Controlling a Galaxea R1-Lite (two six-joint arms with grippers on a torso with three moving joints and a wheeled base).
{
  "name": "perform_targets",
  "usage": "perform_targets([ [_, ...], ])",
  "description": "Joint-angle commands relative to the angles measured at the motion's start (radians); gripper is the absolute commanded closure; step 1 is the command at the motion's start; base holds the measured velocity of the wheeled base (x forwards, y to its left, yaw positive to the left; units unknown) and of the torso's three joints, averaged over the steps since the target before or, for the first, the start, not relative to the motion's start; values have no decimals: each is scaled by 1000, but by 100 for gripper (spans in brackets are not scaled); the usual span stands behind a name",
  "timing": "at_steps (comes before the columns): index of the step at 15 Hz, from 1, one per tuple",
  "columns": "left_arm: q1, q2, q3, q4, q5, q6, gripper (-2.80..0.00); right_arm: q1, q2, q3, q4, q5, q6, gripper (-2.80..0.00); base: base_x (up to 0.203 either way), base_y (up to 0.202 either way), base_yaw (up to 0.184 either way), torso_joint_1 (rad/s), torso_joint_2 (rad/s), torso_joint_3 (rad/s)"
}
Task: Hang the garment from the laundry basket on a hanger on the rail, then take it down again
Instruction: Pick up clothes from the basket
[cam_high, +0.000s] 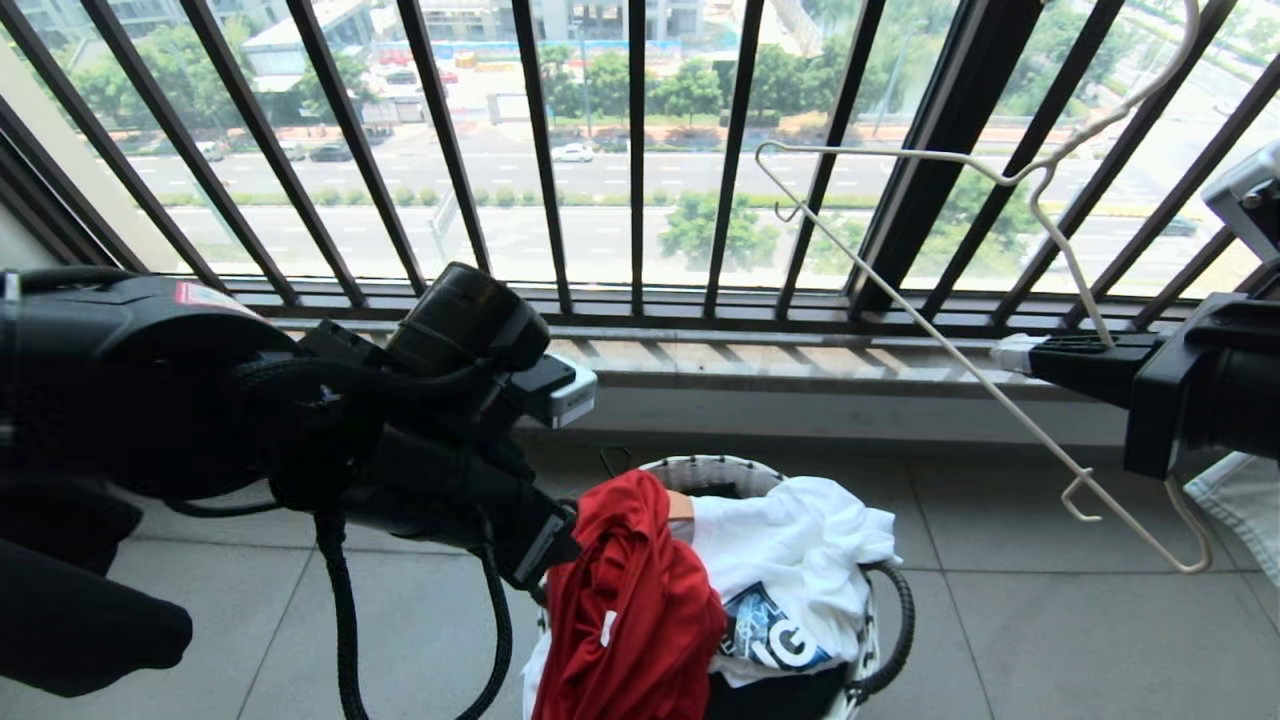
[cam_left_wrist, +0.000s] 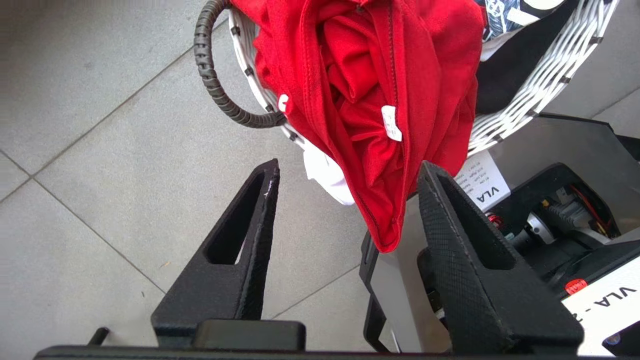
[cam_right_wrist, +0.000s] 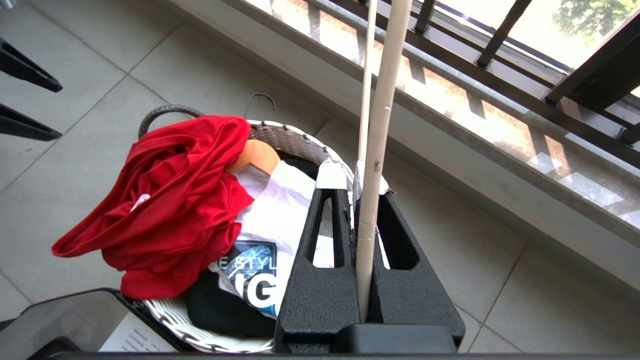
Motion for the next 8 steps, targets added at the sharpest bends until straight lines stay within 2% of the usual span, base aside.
perform_targets([
  [1, 39, 89, -42, 1, -5, 56, 0, 1, 4, 2, -1, 2, -2, 0, 0, 0, 0, 0, 0, 0],
  [4, 97, 164, -104, -5, -11, 165, 0, 1, 4, 3, -1, 0, -17, 0, 0, 0, 0, 0, 0, 0],
  [6, 111, 183, -152, -5, -94, 275, 0, 1, 7, 5, 1, 0, -17, 0, 0, 0, 0, 0, 0, 0],
  [8, 129, 226, -185, -6, -145, 366, 0, 1, 8, 6, 1, -1, -18, 0, 0, 0, 0, 0, 0, 0],
])
